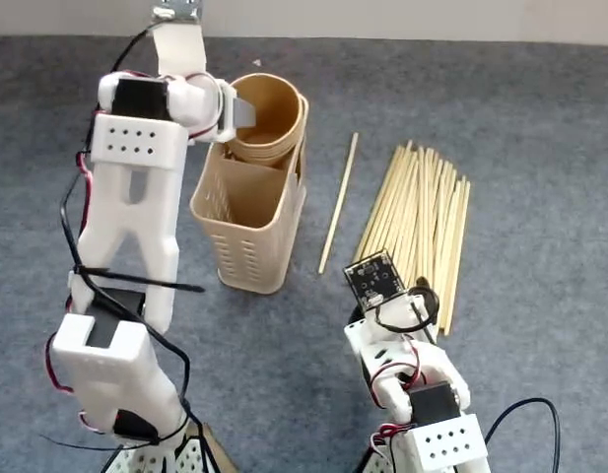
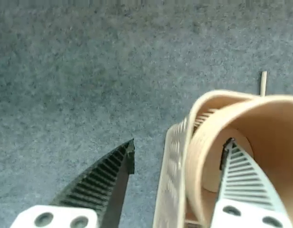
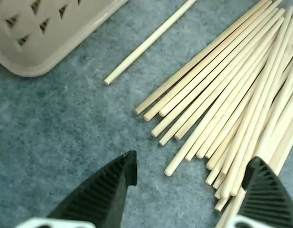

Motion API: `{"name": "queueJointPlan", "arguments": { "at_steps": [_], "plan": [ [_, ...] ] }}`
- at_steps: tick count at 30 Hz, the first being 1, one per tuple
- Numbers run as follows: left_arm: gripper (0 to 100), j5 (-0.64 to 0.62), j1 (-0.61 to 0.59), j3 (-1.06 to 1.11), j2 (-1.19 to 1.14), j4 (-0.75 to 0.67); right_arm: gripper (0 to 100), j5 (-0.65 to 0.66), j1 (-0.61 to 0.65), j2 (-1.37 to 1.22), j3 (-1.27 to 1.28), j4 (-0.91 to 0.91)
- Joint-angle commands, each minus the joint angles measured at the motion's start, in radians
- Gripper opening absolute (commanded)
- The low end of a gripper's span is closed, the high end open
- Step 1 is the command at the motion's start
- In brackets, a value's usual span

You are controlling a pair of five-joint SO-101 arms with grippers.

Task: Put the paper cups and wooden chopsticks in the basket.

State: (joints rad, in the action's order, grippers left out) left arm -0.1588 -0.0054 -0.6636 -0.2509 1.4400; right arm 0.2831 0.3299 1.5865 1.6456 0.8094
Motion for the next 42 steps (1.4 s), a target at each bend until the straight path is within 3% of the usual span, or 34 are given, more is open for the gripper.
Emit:
{"name": "queueJointPlan", "arguments": {
  "at_steps": [1,6,9,11,15,19,23,29,33,38,42],
  "plan": [
    [29,0.072,-0.007,-0.208,0.093,0.015,34.3,0.009,0.002,0.008,-0.002,-0.016],
    [29,0.132,-0.033,-0.418,0.143,0.081,34.3,0.009,0.001,0.008,-0.002,-0.018],
    [27,0.086,-0.143,-0.449,0.147,0.149,34.3,0.005,-0.016,0.008,-0.012,-0.013],
    [23,0.023,-0.263,-0.438,0.137,0.207,34.3,-0.043,-0.094,0.007,-0.044,-0.007],
    [24,-0.052,-0.403,-0.246,0.094,0.348,34.3,-0.054,-0.199,0.002,-0.237,0.081],
    [23,-0.055,-0.354,0.097,0.091,0.339,34.3,-0.054,-0.202,-0.148,-0.516,0.203],
    [22,-0.089,-0.271,0.378,0.085,0.238,34.3,-0.052,-0.203,-0.516,-0.776,0.254],
    [22,-0.155,-0.266,0.673,0.074,-0.049,34.3,-0.057,-0.200,-1.079,-1.076,0.243],
    [22,-0.193,-0.282,0.809,0.082,-0.215,34.3,-0.052,-0.203,-1.395,-1.267,0.140],
    [22,-0.216,-0.308,0.831,0.084,-0.250,34.2,-0.077,-0.196,-1.722,-1.500,0.151],
    [22,-0.216,-0.309,0.840,0.076,-0.276,31.1,-0.207,-0.189,-1.929,-1.646,0.157]
  ]
}}
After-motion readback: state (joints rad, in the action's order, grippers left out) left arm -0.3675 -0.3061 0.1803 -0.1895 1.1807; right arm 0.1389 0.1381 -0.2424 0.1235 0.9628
